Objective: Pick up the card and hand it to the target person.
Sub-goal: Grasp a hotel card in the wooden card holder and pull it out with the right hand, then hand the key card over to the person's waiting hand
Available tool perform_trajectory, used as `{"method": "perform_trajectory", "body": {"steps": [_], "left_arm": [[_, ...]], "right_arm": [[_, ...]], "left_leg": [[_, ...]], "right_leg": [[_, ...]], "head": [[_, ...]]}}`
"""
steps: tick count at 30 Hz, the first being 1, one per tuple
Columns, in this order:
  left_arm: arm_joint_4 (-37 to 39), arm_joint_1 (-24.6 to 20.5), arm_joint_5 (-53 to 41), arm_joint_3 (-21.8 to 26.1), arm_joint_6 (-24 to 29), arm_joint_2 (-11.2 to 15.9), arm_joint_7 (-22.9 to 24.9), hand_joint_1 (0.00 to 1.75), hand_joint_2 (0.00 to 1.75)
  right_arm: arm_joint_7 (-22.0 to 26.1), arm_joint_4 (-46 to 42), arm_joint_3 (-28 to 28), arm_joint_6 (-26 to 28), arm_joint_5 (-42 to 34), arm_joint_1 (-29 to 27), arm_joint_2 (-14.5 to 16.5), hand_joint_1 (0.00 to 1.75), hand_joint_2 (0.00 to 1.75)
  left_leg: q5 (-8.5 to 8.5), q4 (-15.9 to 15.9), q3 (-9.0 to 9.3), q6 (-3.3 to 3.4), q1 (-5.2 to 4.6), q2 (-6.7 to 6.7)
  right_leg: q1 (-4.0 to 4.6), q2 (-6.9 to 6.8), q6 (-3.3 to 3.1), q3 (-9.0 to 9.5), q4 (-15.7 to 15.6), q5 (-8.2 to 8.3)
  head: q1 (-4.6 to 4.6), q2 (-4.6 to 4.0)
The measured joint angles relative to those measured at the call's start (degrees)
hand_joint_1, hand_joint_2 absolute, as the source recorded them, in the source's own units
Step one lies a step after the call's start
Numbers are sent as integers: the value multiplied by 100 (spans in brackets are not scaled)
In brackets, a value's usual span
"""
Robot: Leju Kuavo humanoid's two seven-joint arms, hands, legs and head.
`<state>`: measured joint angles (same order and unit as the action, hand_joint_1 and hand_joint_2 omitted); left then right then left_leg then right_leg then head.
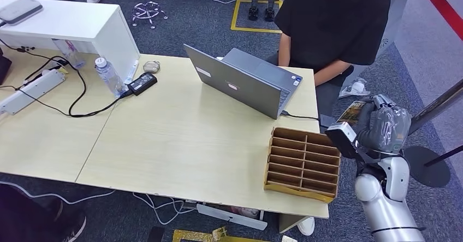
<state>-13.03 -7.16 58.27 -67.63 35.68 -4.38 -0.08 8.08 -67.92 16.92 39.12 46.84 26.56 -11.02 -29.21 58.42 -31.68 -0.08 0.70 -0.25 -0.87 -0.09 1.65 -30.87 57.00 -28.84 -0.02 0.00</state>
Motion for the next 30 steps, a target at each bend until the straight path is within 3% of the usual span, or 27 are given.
{"method": "perform_trajectory", "body": {"steps": [13, 20, 30], "left_arm": [[0, -20, -101, -100, -92, 51, 38, 0, 0], [0, -27, -166, -159, -113, 74, 53, 0, 0], [0, -26, -178, -203, -120, 96, 109, 0, 0]], "right_arm": [[435, 1358, -795, -2, 463, 824, 440, 146, 175], [255, 2184, -1021, -2, 983, 1032, 649, 149, 175], [211, 2644, -1197, -2, 1241, 1059, 770, 143, 175]], "left_leg": [[0, 1, -2, 0, 0, -2], [0, 0, -2, 0, 0, -2], [0, 1, -2, 0, 0, -2]], "right_leg": [[0, -1, 0, -1, 0, 0], [0, -2, 0, -1, 0, 0], [0, -1, 0, -1, 0, 0]], "head": [[2, 0], [1, 0], [1, 0]]}}
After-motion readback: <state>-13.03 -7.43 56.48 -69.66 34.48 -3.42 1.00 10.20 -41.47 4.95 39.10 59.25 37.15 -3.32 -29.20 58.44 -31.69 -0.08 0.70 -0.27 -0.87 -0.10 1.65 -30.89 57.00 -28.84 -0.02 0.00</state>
